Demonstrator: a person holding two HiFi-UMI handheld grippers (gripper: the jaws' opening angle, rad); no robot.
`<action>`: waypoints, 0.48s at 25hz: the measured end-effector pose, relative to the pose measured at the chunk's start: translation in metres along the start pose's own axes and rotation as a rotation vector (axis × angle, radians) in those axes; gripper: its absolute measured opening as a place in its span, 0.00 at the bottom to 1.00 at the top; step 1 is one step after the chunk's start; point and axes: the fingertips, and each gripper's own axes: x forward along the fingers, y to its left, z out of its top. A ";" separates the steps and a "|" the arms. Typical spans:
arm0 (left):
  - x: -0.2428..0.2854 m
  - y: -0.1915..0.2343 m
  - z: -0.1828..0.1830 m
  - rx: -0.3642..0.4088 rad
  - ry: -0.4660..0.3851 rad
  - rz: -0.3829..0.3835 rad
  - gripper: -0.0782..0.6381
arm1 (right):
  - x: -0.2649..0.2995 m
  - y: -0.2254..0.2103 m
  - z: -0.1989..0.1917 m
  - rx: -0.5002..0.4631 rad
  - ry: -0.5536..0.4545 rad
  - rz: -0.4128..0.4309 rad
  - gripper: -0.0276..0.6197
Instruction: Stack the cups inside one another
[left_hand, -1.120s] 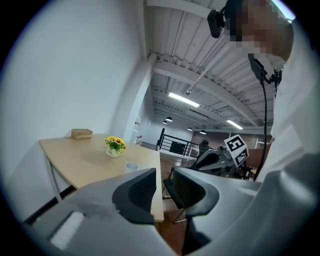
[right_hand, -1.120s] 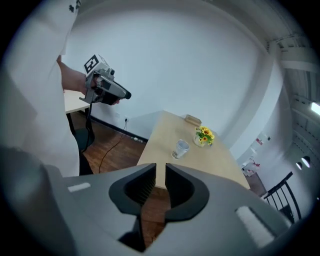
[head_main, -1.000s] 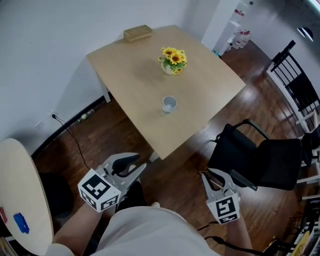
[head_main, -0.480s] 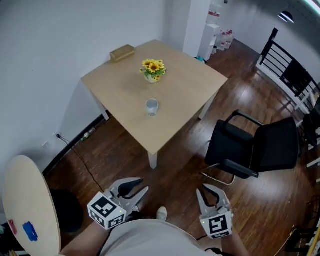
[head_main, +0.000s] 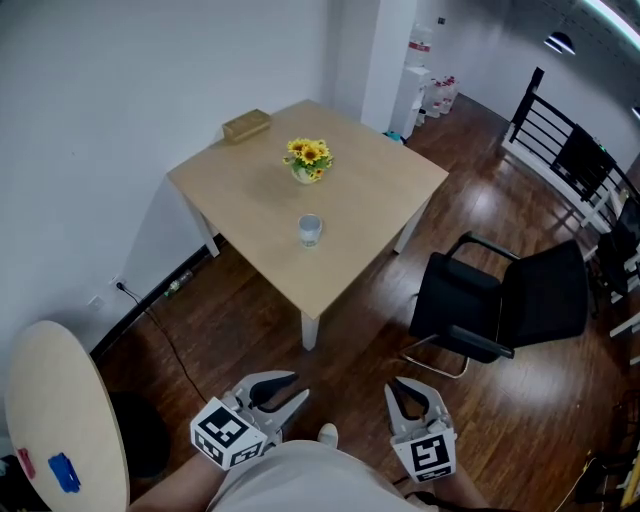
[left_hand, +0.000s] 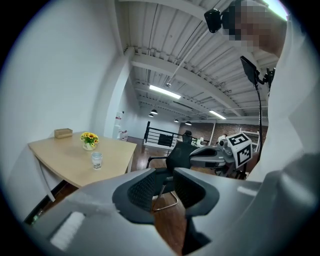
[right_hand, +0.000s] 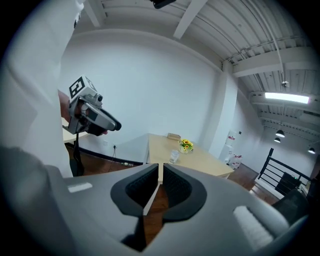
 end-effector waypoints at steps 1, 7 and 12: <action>-0.005 0.001 -0.003 -0.003 -0.003 0.004 0.27 | 0.002 0.004 0.004 -0.006 -0.002 0.008 0.10; -0.029 0.009 -0.014 -0.040 -0.023 0.036 0.27 | 0.014 0.024 0.017 -0.037 0.002 0.046 0.10; -0.039 0.014 -0.016 -0.038 -0.034 0.046 0.27 | 0.021 0.034 0.021 -0.058 0.011 0.062 0.05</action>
